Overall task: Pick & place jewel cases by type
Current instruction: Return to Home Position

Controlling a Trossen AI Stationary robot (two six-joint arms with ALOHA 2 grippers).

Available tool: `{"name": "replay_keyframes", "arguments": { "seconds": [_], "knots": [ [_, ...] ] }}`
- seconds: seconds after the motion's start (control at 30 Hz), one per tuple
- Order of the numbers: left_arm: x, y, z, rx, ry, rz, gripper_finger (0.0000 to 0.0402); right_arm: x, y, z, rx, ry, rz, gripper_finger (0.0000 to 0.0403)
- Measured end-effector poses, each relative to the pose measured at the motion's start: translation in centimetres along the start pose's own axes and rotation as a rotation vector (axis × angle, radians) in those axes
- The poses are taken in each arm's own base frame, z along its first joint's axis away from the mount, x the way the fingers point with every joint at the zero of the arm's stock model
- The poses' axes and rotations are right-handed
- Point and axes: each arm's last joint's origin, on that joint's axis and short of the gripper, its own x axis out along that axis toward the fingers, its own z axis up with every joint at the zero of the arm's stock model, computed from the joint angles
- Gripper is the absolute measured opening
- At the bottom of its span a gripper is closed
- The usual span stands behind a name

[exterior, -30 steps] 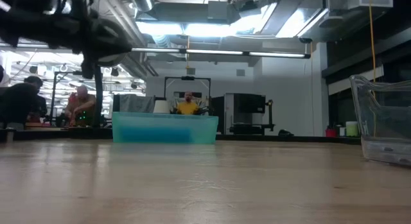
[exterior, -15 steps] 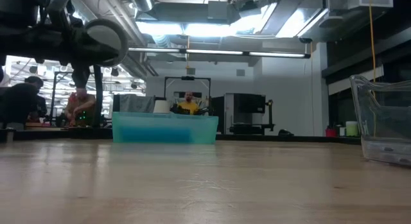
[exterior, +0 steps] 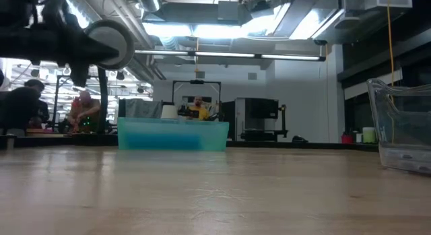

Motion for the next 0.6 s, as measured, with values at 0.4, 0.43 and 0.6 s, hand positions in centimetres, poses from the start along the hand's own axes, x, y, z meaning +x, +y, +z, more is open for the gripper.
{"name": "replay_keyframes", "arguments": {
  "seconds": [0.4, 0.43, 0.6],
  "knots": [
    [0.2, 0.1, -0.4, 0.059, 0.056, -0.001, 0.0006, -0.1, 0.0, -0.6, -0.042, 0.06, 0.015, 0.0012],
    [0.2, 0.1, -0.5, 0.098, 0.066, -0.006, 0.0007, -0.1, 0.0, -0.7, -0.052, 0.066, 0.017, 0.001],
    [0.3, -0.1, -1.0, 0.293, 0.148, -0.127, 0.0008, -0.8, 0.0, -1.9, -0.067, 0.042, 0.099, 0.0006]
  ]
}}
